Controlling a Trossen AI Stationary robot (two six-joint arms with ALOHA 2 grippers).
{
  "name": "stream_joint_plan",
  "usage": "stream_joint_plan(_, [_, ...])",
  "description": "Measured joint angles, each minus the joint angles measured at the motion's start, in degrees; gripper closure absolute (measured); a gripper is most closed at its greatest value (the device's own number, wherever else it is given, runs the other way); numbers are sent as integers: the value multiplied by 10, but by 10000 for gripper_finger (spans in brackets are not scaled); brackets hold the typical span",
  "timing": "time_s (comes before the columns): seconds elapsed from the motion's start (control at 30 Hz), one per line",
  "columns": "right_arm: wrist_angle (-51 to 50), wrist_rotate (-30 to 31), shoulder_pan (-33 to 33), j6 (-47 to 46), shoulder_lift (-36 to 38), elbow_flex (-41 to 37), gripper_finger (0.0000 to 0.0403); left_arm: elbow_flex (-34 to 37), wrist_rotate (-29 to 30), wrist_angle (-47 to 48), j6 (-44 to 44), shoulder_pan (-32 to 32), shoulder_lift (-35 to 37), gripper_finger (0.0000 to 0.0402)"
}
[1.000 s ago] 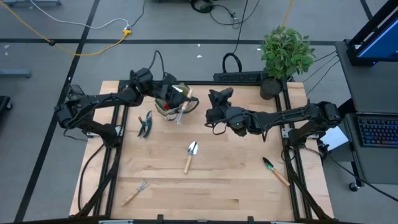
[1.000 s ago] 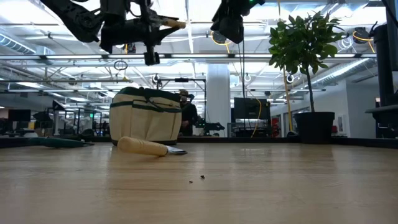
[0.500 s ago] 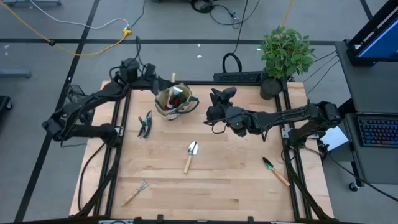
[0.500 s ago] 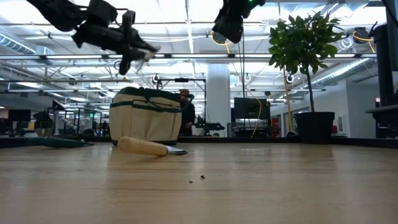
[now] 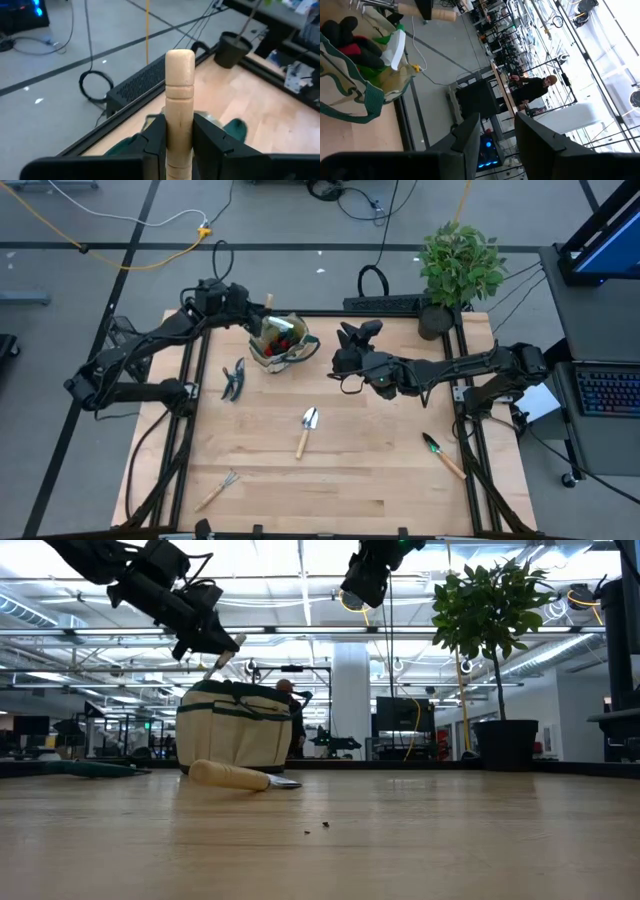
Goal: Pick & Place Garden tools in Gardening bag
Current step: Put the top hand rake into the gardening bag
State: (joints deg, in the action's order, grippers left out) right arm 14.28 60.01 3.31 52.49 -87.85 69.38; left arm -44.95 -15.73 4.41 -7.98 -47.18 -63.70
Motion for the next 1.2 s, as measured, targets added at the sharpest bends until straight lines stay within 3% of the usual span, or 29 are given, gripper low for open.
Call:
stream_joint_plan(0.8, [0,-1,-14,-38,0,0,287,0,129,6,83,74,-1,332])
stream_joint_plan(1.2, [0,-1,-14,-38,0,-1,287,0,183,-4,92,95,-53,332])
